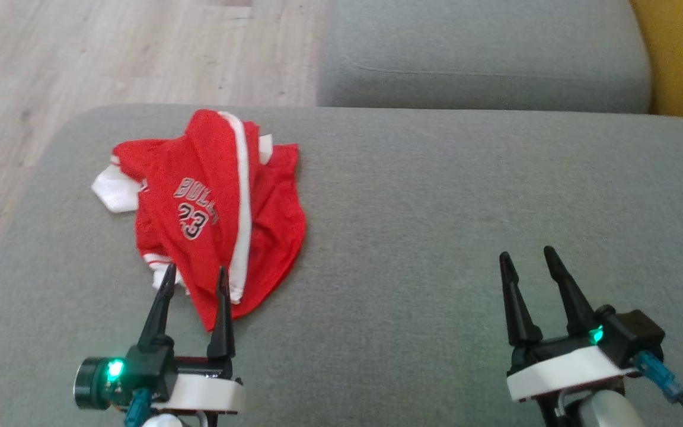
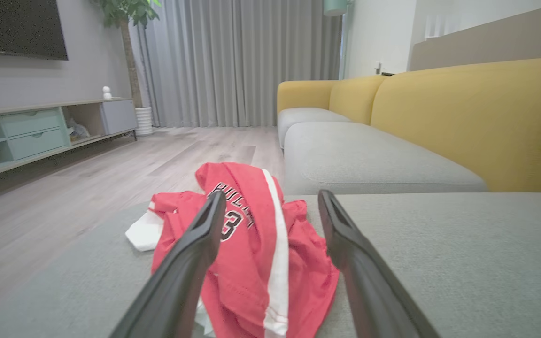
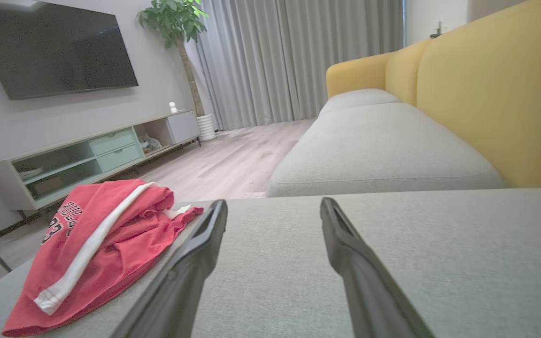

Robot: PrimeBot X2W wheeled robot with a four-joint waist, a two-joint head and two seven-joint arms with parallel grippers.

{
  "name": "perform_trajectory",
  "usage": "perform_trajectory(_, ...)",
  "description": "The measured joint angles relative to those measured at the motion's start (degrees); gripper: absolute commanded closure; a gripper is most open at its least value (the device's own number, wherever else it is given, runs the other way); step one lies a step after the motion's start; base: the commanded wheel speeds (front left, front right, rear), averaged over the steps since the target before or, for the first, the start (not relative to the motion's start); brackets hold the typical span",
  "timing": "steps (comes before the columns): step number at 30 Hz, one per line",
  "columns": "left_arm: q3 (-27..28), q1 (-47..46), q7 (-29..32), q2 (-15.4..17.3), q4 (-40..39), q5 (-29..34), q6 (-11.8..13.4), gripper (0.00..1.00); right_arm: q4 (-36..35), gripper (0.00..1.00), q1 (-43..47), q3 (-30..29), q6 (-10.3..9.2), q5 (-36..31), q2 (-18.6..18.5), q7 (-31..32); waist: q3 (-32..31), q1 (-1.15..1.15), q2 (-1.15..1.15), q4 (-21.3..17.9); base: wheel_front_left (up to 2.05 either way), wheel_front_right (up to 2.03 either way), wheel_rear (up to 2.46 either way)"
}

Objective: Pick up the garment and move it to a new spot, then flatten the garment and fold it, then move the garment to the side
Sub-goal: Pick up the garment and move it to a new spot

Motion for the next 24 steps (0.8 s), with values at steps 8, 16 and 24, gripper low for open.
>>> perform_trajectory(8, 1.38, 1.33, 0.00, -0.15, 0.45, 0.60, -0.40, 0.00, -0.30, 0.00, 1.36, 2.59, 0.00, 0.56, 0.00, -0.01, -0.94, 0.00, 0.00, 4.96, 0.00, 0.00, 0.00)
perform_trajectory(16, 2.96, 2.25, 0.00, -0.49, 0.68, 0.99, -0.37, 0.00, -0.45, 0.00, 1.91, 3.64, 0.00, 0.60, 0.00, 0.00, -1.57, 0.00, 0.00, 8.81, 0.00, 0.00, 0.00)
perform_trajectory(24, 3.99, 2.28, 0.00, -0.70, 0.44, 1.00, -0.49, 0.00, -0.46, 0.00, 2.02, 4.43, 0.00, 1.53, 0.00, 0.00, -1.76, 0.00, 0.00, 10.45, 0.00, 0.00, 0.00)
